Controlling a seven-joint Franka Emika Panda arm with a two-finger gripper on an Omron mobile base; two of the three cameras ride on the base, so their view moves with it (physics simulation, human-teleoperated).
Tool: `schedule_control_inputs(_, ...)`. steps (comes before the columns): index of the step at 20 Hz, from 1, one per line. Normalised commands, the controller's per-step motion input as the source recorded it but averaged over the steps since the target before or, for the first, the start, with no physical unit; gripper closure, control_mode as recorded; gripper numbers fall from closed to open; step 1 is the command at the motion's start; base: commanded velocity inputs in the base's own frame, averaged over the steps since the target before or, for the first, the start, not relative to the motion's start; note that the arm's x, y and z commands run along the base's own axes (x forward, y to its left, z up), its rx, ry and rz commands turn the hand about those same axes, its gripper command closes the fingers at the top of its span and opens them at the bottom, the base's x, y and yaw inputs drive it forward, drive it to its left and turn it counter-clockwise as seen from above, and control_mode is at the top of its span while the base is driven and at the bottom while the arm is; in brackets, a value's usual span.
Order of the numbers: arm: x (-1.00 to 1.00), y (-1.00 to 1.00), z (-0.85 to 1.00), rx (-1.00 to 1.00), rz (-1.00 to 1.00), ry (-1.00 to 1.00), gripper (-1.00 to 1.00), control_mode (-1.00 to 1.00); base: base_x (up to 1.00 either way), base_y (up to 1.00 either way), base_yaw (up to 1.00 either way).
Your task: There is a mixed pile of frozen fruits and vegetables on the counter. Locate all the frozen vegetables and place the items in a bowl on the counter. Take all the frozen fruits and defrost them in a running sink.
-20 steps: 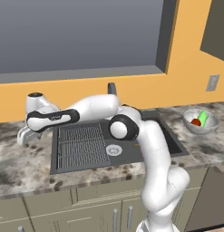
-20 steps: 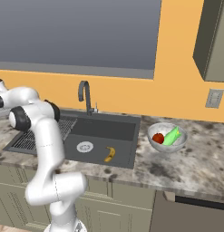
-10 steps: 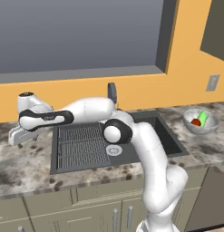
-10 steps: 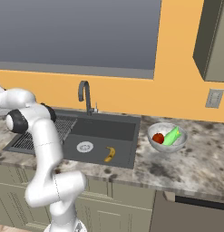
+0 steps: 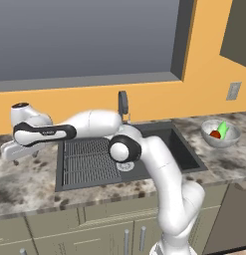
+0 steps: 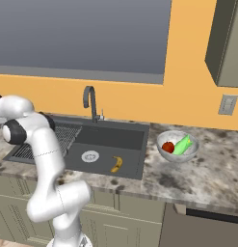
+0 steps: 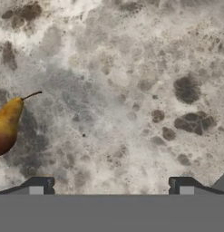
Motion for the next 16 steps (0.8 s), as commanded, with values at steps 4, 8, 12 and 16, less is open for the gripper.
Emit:
schedule_control_inputs(4,-0.16,0.19,0.00,0.00,-0.17,0.00,-1.00,-1.00,0.00,0.00,0.00)
schedule_control_inputs(8,-0.12,0.21,0.00,0.00,-0.16,0.00,-1.00,-1.00,0.00,0.00,0.00)
schedule_control_inputs(12,-0.14,0.16,0.00,0.00,-0.13,0.00,-1.00,-1.00,0.00,0.00,0.00)
schedule_control_inputs(16,-0.11,0.17,0.00,0.00,-0.13,0.00,-1.00,-1.00,0.00,0.00,0.00)
